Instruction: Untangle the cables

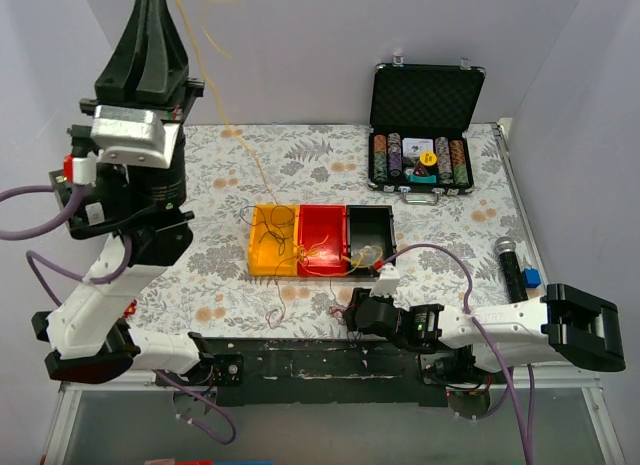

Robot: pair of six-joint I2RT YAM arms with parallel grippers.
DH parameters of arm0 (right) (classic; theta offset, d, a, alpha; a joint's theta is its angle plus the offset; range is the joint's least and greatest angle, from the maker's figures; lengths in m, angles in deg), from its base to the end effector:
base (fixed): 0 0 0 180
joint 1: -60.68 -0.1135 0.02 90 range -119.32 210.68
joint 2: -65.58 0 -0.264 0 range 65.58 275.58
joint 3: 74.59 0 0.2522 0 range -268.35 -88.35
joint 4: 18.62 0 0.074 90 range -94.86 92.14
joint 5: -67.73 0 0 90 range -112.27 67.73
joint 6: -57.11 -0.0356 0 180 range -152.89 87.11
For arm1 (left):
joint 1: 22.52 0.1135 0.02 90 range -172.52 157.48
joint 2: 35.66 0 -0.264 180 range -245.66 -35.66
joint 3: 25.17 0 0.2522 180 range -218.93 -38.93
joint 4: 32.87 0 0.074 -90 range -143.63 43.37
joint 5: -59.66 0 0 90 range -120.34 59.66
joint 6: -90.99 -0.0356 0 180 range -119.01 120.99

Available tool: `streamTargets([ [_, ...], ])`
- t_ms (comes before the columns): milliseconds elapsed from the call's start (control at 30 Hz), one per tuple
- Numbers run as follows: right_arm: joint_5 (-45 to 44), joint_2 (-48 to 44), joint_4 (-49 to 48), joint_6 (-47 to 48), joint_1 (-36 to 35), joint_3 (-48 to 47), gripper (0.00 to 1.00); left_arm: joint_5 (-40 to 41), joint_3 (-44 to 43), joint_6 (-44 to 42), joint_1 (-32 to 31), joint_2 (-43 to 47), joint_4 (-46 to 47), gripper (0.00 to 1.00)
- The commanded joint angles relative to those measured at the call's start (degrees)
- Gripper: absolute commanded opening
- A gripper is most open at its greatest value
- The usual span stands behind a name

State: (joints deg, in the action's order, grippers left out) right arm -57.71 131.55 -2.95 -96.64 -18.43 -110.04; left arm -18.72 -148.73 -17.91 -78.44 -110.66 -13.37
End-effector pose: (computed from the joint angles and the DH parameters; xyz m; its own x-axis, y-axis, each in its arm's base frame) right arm 0.0583 0.1935 0.1522 -0.7098 0.1782 -0.6815 -0.1980 0.8780 0.4358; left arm 0.0952 -0.1279 0.6586 0.7409 -0.5289 -0.4140 0.5593 0.8271 -0.0557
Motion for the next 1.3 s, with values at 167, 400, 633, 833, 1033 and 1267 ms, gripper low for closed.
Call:
streamTargets([
  [167, -0.7, -3.2, 10.6, 1.0, -0.6, 0.2, 0.59, -0.6, 11.9, 8.3, 0.3, 6.7, -11.6, 0.00],
  [400, -6.3, -14.1, 10.4, 11.2, -0.6, -5.5, 0.60, -5.0, 21.3, 11.9, 0.3, 12.4, -18.5, 0.00],
  [633, -7.9, -16.9, 11.2, 16.5, -0.6, -10.0, 0.50, -10.6, 27.3, 15.8, 0.2, 17.3, -27.4, 0.00],
  [833, -5.2, -17.0, 10.2, 18.2, -0.5, -9.5, 0.55, -11.5, 26.5, 16.1, 0.2, 17.5, -28.9, 0.00],
  [1033, -4.2, -19.1, 7.1, 22.3, -0.5, -10.6, 0.62, -13.3, 26.7, 15.9, 0.2, 17.9, -30.3, 0.00],
  [1267, 1.3, -18.1, -1.3, 29.5, -0.5, -13.3, 0.63, -14.4, 28.4, 16.4, 0.2, 18.7, -31.5, 0.00],
])
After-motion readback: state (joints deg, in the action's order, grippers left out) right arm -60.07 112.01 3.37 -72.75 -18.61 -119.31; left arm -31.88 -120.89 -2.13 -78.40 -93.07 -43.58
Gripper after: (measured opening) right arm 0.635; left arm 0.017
